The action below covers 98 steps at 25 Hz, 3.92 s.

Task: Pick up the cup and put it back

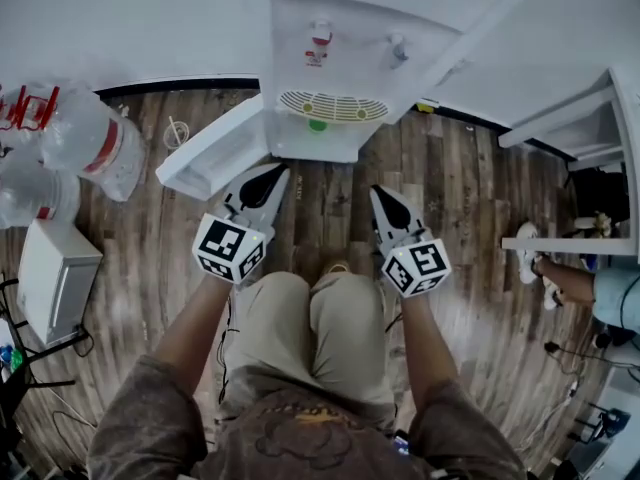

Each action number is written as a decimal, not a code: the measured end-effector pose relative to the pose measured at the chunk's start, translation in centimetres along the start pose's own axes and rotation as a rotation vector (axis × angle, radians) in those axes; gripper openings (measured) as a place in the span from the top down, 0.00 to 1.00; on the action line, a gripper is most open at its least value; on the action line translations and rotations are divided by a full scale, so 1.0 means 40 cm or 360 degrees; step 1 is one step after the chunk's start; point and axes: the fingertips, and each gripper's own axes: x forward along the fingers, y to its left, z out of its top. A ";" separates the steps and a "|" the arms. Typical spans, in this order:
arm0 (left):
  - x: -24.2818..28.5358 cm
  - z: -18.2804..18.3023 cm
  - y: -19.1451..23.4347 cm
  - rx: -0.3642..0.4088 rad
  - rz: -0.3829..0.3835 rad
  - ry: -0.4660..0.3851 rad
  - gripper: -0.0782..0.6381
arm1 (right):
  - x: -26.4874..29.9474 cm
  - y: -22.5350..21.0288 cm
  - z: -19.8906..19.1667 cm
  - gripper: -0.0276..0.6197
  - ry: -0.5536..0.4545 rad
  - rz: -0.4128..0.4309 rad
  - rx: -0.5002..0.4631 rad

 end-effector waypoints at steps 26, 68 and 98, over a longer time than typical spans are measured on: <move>0.006 -0.217 0.022 0.0019 -0.0036 -0.0069 0.89 | -0.005 -0.034 -0.170 0.95 -0.0103 -0.0053 -0.0019; 0.438 -0.608 0.190 -0.0051 0.0071 0.0156 0.28 | 0.020 0.017 -0.210 0.95 -0.0013 0.0161 0.0029; 0.770 -0.855 0.397 0.0039 0.0355 0.0359 0.28 | -0.045 -0.074 -0.291 0.95 0.0141 0.0108 0.0128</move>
